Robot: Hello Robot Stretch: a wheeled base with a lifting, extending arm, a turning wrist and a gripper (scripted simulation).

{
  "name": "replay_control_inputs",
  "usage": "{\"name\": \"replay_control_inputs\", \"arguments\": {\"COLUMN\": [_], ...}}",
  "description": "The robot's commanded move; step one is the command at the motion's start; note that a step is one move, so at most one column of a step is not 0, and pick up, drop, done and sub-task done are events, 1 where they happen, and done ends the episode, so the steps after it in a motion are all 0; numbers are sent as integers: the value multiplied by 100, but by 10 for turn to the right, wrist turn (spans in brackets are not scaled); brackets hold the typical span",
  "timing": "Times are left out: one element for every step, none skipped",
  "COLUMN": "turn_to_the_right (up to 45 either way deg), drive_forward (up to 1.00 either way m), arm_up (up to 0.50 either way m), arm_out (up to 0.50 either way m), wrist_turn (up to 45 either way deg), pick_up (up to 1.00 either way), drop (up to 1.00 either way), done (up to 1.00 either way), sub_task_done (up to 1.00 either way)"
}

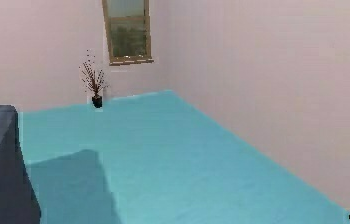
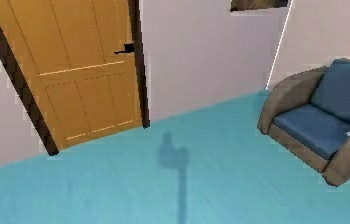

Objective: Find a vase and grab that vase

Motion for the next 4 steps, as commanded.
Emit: {"name": "replay_control_inputs", "arguments": {"turn_to_the_right": [0,-240,0,-30], "drive_forward": [25,0,100,0], "arm_up": [0,0,0,0], "arm_out": [0,0,0,0], "wrist_turn": [0,0,0,0], "pick_up": [0,0,0,0], "drop": [0,0,0,0], "done": [0,0,0,0], "sub_task_done": [0,0,0,0]}}
